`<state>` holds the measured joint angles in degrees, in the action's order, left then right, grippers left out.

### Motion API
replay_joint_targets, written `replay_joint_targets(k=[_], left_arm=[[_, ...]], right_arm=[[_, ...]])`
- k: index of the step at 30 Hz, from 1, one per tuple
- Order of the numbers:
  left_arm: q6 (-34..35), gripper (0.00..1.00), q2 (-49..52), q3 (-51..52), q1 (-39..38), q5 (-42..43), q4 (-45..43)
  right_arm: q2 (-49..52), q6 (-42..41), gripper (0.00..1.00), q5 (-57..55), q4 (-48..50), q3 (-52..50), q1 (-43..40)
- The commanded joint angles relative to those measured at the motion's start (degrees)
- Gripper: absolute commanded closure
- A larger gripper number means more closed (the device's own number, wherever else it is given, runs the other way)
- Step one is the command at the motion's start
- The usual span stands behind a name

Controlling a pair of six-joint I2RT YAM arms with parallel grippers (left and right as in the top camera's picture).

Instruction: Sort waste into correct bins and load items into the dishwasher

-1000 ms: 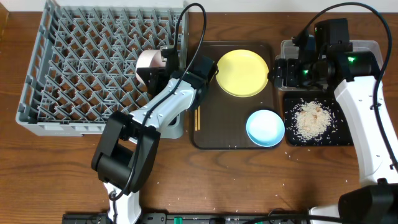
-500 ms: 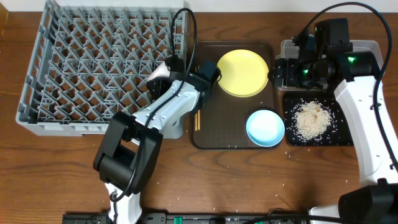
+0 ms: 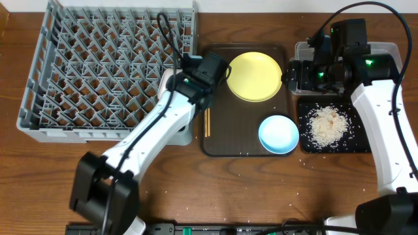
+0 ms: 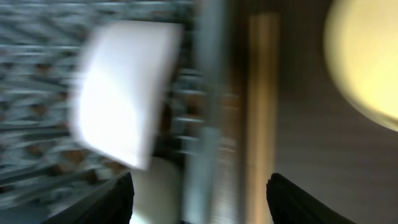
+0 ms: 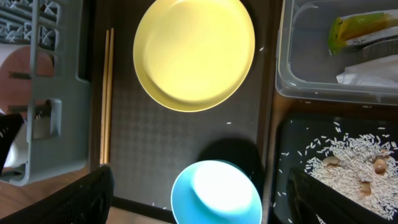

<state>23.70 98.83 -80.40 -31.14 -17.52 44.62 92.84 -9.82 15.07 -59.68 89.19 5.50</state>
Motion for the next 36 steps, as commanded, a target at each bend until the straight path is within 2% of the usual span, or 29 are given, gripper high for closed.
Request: replay_joint_targets(k=[1,4,7,12,18,27,36], left_arm=[[-2.0,0.30,-1.1,-1.2,0.0,24.2,-1.7],[-1.3,0.30,0.5,-0.9,-0.8,33.2,-2.8],[2.6,0.30,2.5,-0.5,-2.2,34.9,-2.6],[4.7,0.30,6.2,-0.4,-6.0,35.1,-4.5],[4.6,0.25,10.5,-0.4,-11.2,34.8,-12.9],[4.5,0.25,16.7,-0.4,-12.2,34.4,-16.7],[5.3,0.49,22.5,-0.4,-12.3,34.5,-18.6]], right_arm=[[-0.7,-0.9,0.14,-0.2,0.8,0.9,0.2],[-0.8,-2.7,0.13,-0.2,1.3,1.4,-1.3],[-1.4,-3.5,0.12,-0.1,1.1,2.6,-3.6],[-4.5,-3.4,0.11,0.2,0.9,3.7,-8.8],[-8.1,-3.4,0.10,0.2,-0.6,3.7,-15.0],[-8.6,-2.8,0.09,0.2,-4.0,3.7,-16.3],[-8.6,-2.8,0.09,0.2,-4.2,3.7,-16.3]])
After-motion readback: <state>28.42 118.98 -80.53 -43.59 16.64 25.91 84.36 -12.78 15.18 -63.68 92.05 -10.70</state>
